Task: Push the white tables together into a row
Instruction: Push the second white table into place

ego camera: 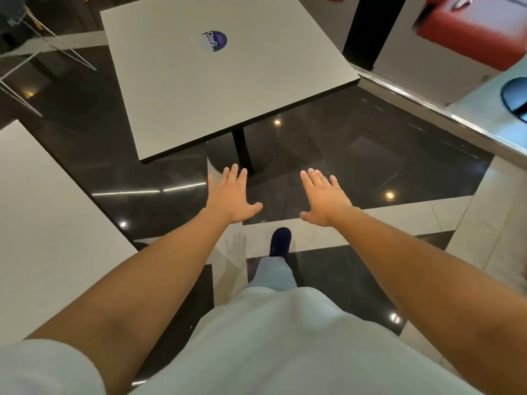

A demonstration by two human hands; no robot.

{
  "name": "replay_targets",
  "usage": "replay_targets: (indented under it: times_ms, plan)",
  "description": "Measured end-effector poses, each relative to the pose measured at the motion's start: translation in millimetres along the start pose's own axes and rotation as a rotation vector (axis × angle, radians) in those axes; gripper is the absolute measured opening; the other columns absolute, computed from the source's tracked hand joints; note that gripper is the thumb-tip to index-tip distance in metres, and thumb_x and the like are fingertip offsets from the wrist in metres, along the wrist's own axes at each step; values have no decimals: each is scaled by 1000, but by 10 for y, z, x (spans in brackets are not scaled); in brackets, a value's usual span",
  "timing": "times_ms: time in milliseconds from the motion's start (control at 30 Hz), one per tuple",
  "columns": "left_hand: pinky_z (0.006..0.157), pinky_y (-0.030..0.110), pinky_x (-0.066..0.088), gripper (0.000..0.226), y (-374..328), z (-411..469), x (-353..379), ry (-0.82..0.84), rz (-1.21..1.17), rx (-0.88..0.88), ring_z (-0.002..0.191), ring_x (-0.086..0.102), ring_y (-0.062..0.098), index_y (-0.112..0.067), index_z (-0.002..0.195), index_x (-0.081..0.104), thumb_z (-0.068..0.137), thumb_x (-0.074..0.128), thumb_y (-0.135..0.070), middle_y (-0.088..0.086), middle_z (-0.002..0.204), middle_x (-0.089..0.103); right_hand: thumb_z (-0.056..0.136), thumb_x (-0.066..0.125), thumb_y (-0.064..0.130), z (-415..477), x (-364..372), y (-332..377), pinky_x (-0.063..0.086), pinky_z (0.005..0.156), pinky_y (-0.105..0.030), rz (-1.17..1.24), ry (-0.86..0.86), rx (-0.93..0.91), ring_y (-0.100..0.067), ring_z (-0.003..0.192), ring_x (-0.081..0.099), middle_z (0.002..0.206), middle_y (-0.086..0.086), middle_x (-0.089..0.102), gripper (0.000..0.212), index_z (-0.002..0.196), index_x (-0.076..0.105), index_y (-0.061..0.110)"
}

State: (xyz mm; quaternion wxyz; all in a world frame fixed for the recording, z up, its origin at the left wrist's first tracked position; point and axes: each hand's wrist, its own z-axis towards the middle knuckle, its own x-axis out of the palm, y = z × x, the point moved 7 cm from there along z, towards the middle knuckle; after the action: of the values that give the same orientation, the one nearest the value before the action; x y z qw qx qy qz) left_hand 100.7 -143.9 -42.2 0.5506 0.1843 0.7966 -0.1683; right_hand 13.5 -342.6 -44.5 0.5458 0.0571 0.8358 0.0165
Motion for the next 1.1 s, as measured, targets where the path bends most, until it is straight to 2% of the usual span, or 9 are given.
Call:
replay_targets:
  times_ms: [400,567,700,867,1100]
  plan:
    - [118,62,4,102,-361,1936,-574,30,-29,-11,152,2,32,-17,157,8,81,51,-70,11,166,5,90,63,51,1529,-728,-1071,5,120,-52,-20,14,-11,-30,152,-3,166,-12,-2,105,156,-9,13]
    - [117,63,2,102,-822,2612,-718,74,0,41,152,1,33,-19,157,6,80,47,-72,11,166,1,88,65,49,1901,-867,-1640,1,119,-51,35,21,26,-29,152,-5,166,-11,-3,107,156,-9,14]
    - [118,62,2,103,-1291,3214,-854,82,-11,57,152,0,32,-19,157,4,81,47,-73,11,167,0,90,64,47,2206,-1060,-2272,3,120,-51,47,32,20,-30,152,-6,166,-14,-5,106,155,-12,11]
    - [118,61,1,106,-1797,3963,-1025,70,-10,12,153,0,32,-20,158,2,80,43,-78,10,167,-1,91,63,44,2627,-1379,-3079,2,121,-50,46,29,-21,-28,152,-6,166,-13,-5,104,156,-10,10]
    - [119,61,0,107,-2607,4885,-1343,62,-114,-166,153,-1,32,-22,157,2,79,44,-82,7,167,-3,91,62,44,3181,-1917,-4314,2,122,-52,-70,30,-150,-28,152,-7,166,-13,-6,103,156,-11,12]
